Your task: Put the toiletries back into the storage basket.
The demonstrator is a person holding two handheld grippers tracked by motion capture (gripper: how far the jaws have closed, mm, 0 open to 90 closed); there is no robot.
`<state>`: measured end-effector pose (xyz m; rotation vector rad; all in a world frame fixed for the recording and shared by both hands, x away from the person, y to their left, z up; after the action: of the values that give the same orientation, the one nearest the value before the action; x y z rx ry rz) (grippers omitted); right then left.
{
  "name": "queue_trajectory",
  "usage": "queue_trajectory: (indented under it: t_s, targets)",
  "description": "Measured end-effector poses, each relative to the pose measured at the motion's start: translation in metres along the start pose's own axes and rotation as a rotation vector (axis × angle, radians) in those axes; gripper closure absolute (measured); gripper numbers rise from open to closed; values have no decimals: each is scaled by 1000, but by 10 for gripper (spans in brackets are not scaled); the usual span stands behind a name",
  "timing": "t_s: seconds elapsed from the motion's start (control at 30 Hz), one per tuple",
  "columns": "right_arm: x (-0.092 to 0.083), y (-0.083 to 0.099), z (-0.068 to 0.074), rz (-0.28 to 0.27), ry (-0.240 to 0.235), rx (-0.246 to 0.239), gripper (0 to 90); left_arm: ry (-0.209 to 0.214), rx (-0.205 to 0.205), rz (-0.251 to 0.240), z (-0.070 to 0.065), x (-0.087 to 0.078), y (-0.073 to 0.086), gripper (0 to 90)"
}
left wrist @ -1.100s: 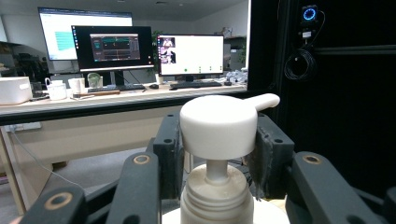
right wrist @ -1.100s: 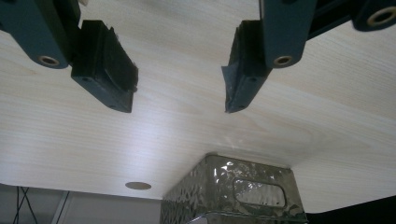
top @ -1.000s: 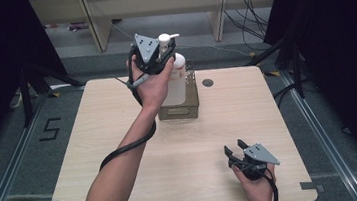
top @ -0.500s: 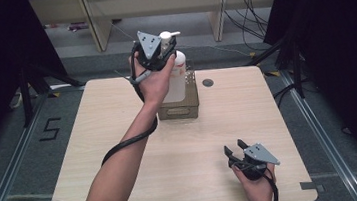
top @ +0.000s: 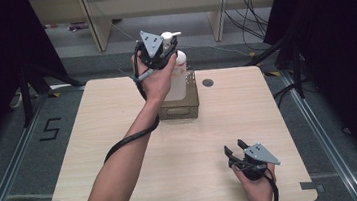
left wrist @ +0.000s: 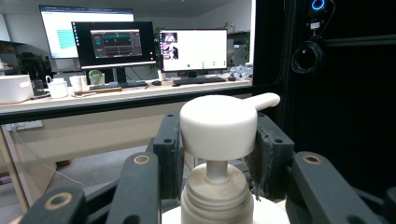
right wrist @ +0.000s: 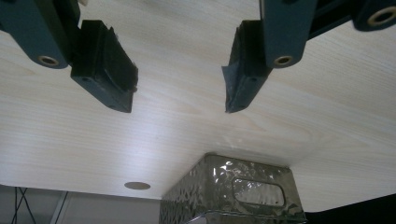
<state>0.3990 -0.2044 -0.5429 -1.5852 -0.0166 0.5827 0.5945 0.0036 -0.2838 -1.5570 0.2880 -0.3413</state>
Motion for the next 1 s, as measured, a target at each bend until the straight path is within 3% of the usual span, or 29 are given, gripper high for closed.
queue_trajectory:
  t_s: [0.2, 0.7, 0.73, 0.87, 1.0]
  targets:
    - [0, 0, -2, -4, 9, -20, 436, -5, 1, 14, 1, 4, 6, 593]
    - [0, 0, 0, -1, 2, -3, 435, -19, 0, 59, 5, 11, 24, 593]
    - [0, 0, -1, 2, 2, -21, 435, -21, 1, 66, 6, 12, 26, 593]
    - [-1, 0, 1, 5, 6, 9, 435, -24, 2, 82, 7, 14, 32, 593]
    - [0, 0, 1, -1, 1, 8, 435, -28, 0, 93, 8, 14, 37, 593]
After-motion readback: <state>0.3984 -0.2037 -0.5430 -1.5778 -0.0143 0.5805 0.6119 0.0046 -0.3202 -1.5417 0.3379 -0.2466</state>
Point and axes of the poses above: each handheld gripper's, and its own axes: x roughly forward along the jaws, y roughly out of its underside, z roughly to its left, the point moved 8 cm from there along x, roughly forward along the jaws, and after that the axes turned 1 degree about -x, right-handed, at the moved point
